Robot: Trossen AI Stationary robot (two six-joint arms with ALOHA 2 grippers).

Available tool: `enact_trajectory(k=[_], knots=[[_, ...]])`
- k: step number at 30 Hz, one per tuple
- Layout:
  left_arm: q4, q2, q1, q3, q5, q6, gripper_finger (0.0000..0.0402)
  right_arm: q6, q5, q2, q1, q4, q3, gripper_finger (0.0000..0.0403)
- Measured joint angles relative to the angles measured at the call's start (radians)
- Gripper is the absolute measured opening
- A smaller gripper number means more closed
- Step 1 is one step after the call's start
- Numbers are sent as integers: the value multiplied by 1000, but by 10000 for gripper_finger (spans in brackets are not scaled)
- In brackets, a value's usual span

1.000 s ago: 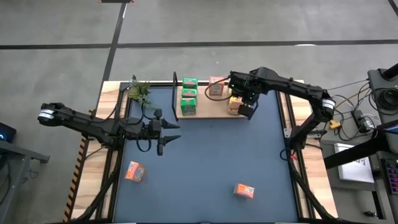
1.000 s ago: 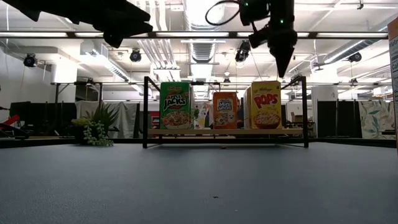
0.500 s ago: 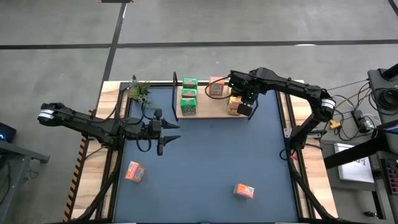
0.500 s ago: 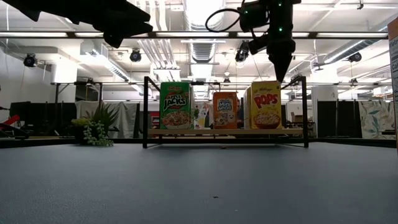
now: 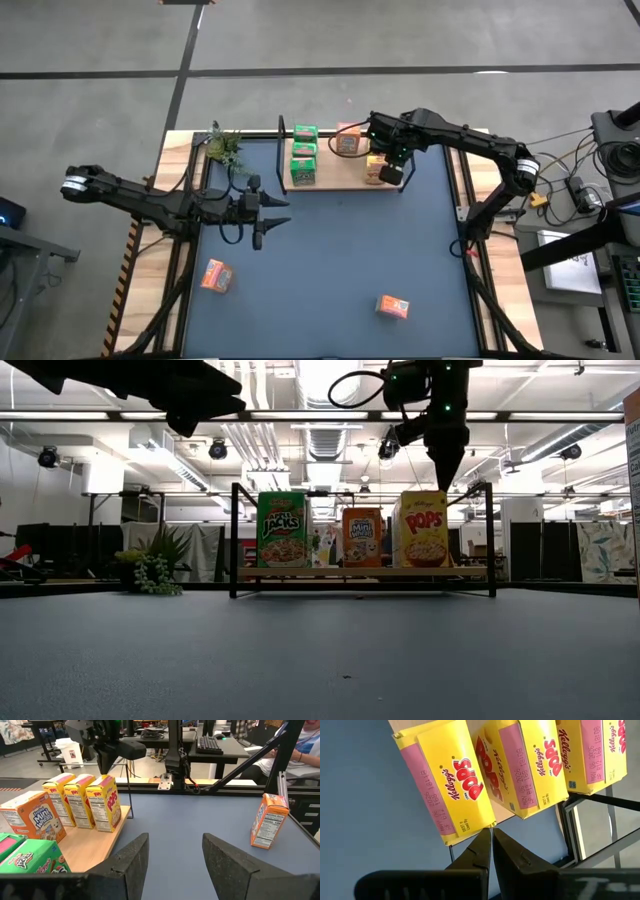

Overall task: Stack cereal on shelf
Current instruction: Stack the yellow cereal box on the shelf

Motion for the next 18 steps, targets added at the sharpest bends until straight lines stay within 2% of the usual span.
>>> enact_trajectory(k=[11, 18], knots=[[0, 0, 0, 0, 0, 0, 168, 20, -7, -11, 15, 41, 53, 9], [0, 0, 0, 0, 0, 0, 168, -41, -132, 4, 20, 237, 30, 9]])
